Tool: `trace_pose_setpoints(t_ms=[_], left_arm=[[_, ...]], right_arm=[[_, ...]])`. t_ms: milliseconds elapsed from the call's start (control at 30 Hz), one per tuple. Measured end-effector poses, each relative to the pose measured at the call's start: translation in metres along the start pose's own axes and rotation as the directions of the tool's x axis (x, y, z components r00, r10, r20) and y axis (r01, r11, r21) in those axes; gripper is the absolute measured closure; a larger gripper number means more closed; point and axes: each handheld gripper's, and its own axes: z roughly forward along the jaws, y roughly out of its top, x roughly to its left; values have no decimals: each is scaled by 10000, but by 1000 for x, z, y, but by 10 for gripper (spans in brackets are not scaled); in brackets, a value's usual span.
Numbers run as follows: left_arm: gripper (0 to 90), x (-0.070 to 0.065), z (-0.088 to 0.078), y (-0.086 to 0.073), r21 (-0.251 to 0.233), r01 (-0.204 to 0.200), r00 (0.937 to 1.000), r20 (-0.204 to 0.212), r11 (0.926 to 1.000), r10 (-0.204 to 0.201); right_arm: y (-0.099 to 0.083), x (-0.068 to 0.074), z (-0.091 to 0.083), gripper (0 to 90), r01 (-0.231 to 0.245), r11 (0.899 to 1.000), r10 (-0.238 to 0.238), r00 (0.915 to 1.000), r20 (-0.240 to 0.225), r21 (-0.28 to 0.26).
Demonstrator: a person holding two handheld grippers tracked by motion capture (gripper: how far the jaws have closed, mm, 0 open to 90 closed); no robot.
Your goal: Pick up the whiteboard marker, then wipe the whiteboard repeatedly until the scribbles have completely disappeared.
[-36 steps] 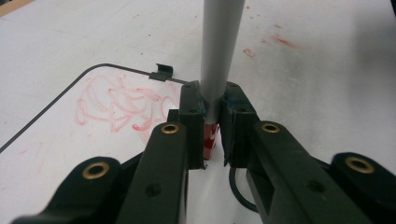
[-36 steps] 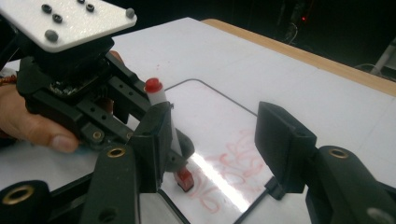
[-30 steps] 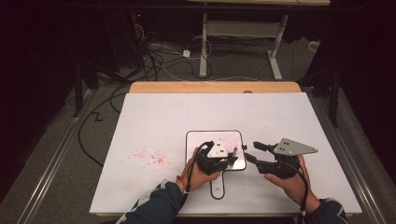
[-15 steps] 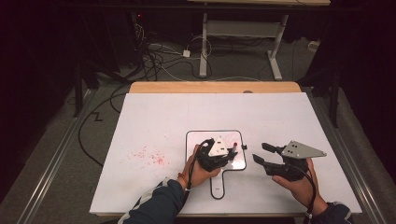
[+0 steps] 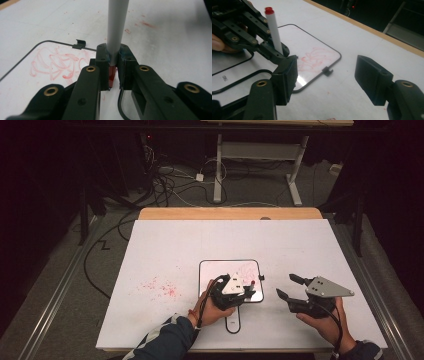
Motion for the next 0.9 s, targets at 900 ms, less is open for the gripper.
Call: trace_pose_setpoints(t_ms=[900], left_arm=[[786,-8,20,13,397,-224,9996,177,9990,217]], right_arm=[[-10,6,11,305,815,9946,-809,9967,-120,646]])
